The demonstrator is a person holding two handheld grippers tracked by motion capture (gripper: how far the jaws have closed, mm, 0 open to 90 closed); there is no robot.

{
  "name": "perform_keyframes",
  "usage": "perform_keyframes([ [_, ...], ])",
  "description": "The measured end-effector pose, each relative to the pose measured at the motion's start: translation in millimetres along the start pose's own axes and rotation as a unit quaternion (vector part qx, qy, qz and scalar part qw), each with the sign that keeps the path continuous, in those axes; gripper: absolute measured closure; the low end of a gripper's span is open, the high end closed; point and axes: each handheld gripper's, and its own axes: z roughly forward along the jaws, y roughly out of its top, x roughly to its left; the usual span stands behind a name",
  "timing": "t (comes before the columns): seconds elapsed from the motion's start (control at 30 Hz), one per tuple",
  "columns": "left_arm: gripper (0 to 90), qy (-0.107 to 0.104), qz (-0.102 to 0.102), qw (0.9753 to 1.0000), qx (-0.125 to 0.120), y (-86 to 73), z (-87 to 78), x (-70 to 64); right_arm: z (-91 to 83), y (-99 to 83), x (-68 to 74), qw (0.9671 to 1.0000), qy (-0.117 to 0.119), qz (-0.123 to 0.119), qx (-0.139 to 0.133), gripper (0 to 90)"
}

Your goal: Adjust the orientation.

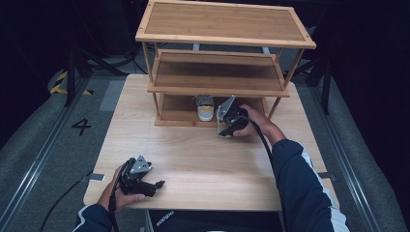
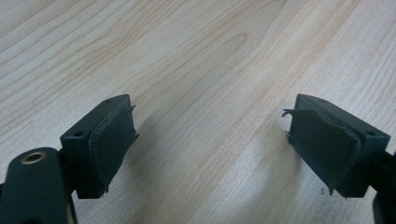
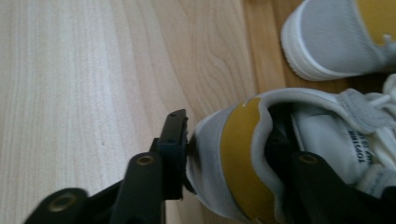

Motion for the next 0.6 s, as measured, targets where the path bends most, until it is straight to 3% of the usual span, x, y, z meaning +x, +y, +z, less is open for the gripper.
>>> perform_keyframes([
  [0.07, 14.7, 0.0, 0.0, 1.0, 0.0, 0.0, 0.0, 0.1, -1.6, -2.4, -1.2, 0.9999, -0.011, -0.007, 0.002, 56.8],
  [0.1, 14.7, 0.0, 0.0, 1.0, 0.0, 0.0, 0.0, 0.0, -2.7, -3.5, -0.2, 0.9999, -0.014, 0.003, 0.007, 55.0],
  [0.27, 14.8, 0.0, 0.003, 1.0, 0.0, 0.1, -0.2, 0.5, -12.0, -8.5, 0.0, 0.9981, -0.052, 0.022, -0.025, 45.6],
  [0.33, 14.8, 0.0, 0.002, 1.0, 0.001, 0.1, -0.2, 0.5, -14.4, -9.2, 0.8, 0.9974, -0.056, 0.028, -0.036, 44.8],
  [0.37, 14.8, 0.0, 0.003, 1.0, 0.001, 0.0, -0.2, 0.5, -19.3, -10.4, 4.1, 0.9963, -0.052, 0.04, -0.055, 44.4],
  [0.47, 14.8, 0.0, 0.003, 1.0, 0.0, 0.1, -0.2, 0.5, -24.8, -13.4, 8.9, 0.9943, -0.069, 0.044, -0.068, 44.4],
  [0.6, 14.8, 0.0, 0.003, 1.0, 0.0, 0.0, -0.2, 0.4, -34.7, -25.0, 14.4, 0.9892, -0.086, 0.075, -0.091, 42.8],
])
